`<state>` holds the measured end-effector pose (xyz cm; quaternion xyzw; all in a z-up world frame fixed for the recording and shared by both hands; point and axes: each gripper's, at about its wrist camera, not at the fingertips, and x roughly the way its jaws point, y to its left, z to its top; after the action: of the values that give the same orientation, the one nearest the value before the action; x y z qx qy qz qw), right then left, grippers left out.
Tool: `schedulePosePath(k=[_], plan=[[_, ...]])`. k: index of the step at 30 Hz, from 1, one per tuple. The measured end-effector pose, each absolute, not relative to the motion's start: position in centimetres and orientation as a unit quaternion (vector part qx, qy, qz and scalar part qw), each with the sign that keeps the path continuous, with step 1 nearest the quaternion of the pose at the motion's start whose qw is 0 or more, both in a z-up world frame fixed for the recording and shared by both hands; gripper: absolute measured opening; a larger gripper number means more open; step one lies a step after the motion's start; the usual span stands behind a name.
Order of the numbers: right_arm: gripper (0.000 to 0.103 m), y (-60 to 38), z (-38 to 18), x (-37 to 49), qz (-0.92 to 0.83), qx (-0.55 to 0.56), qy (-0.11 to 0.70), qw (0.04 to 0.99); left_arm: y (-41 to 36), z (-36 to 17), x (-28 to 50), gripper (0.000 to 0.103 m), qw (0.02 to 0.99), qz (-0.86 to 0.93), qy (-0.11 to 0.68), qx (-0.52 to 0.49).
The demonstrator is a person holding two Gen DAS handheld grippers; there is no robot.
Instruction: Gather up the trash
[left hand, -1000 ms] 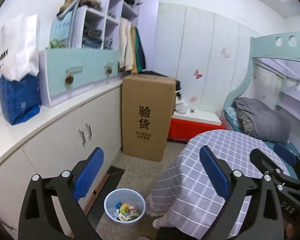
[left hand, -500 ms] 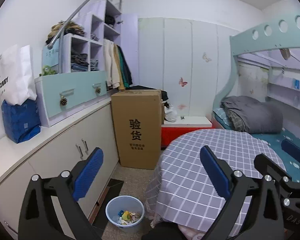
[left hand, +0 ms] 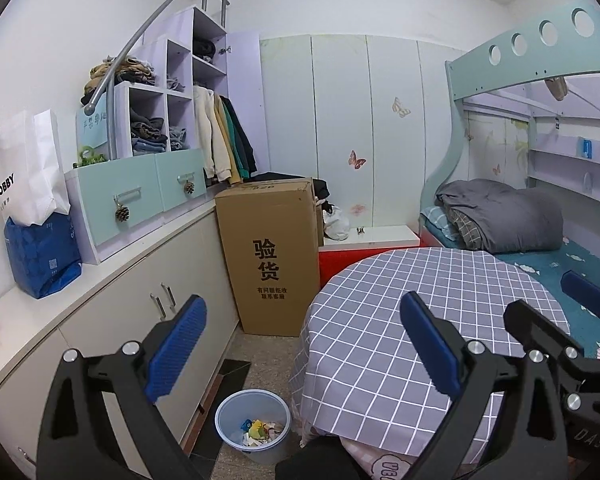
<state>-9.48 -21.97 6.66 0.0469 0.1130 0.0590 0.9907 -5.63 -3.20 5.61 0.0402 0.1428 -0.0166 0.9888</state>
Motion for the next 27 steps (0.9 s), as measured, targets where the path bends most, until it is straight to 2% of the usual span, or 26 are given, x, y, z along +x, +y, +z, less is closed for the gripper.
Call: schedulePosePath(k=[27], plan=[[0.090,-21.3,6.4,-9.1,0.065,0.049,0.115,0.990,-1.7,5.5,-5.8,0.095,0.990,-0.005,0.140,0.023]])
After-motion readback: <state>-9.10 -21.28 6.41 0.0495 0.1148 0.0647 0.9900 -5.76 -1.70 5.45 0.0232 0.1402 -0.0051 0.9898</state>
